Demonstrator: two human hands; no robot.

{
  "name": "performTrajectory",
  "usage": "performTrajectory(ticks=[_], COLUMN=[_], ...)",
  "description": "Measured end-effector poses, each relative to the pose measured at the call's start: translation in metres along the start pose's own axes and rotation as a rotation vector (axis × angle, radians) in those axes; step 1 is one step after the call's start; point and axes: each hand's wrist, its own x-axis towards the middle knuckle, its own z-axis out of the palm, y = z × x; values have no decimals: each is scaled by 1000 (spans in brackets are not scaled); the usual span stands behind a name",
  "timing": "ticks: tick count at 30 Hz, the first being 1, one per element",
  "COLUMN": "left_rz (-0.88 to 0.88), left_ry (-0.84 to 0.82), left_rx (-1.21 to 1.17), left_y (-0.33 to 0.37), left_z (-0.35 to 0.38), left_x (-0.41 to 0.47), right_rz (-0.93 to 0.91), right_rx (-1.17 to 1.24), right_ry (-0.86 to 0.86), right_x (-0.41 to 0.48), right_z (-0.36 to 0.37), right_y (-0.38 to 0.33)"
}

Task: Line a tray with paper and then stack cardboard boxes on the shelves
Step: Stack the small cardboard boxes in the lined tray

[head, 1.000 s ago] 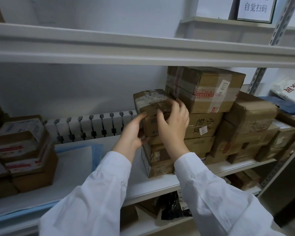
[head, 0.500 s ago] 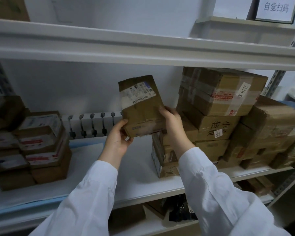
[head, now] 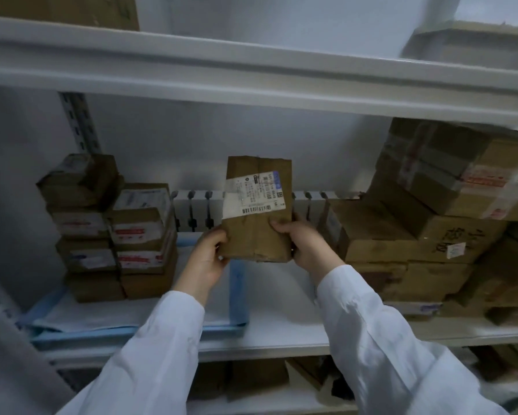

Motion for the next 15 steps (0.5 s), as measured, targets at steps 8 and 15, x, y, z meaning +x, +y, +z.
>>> performTrajectory(ticks=[8,15], left_rz=[-305,-320], left_ry=[79,105], left_rx=[92,8], left_y=[-6,3], left_z=[-52,-80], left_x=[11,15], right_rz=[141,256], right_rx=[-94,-77], right_ry=[-104,-75], right_x=[14,31], right_z=[37,67], right_y=[38,64])
